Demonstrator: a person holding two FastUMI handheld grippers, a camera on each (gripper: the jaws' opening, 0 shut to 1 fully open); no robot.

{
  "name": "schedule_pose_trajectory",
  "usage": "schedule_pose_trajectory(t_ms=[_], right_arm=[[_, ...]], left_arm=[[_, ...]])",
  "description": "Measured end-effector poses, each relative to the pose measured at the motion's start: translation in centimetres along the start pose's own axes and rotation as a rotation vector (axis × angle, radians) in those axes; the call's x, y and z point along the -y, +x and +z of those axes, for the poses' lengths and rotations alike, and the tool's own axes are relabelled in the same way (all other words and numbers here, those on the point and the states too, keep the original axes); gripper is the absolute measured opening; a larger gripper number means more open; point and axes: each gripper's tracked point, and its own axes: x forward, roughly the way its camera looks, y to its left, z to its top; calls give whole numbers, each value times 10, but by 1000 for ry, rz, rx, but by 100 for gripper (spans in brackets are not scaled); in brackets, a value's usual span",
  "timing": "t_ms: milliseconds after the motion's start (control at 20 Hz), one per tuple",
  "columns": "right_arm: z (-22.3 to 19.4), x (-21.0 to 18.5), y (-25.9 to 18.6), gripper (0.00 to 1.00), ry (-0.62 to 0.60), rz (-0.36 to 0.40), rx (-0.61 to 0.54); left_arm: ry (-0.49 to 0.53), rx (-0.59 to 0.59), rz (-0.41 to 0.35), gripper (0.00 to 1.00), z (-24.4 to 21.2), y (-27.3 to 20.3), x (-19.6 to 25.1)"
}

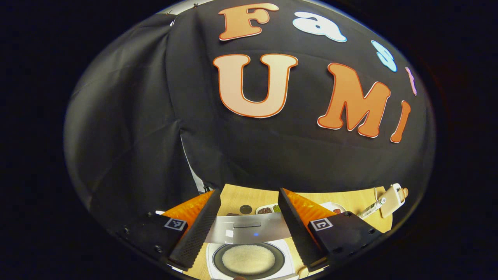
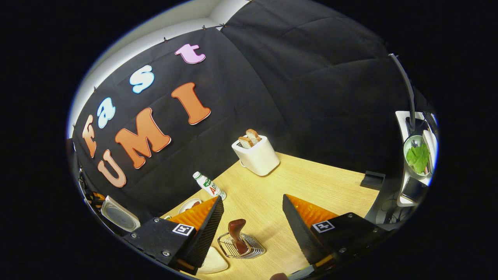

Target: Close the left gripper, press the button to open the rice cooker; take a wooden spoon from the chopstick holder with the right hand, scoop a spoonful of rice and pour it into the rice cooker, then put the wooden spoon back into the chopstick holder.

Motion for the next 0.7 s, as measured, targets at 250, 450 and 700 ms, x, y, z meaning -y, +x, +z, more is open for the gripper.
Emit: schedule_pose_trajectory(t_ms=[250,450,700], right_arm=[[-9,-3,-3,94,-8,19,-32],[-5,-12,-6,94,-9,51,-35],[-6,-31,-9,95,-41,102,-35]], left_arm=[[-10,-14,-25,100,-20,-22,4],[1,0,-49,100,-48,-46,6],[-25,-77,-95,100,-113,-66,11]])
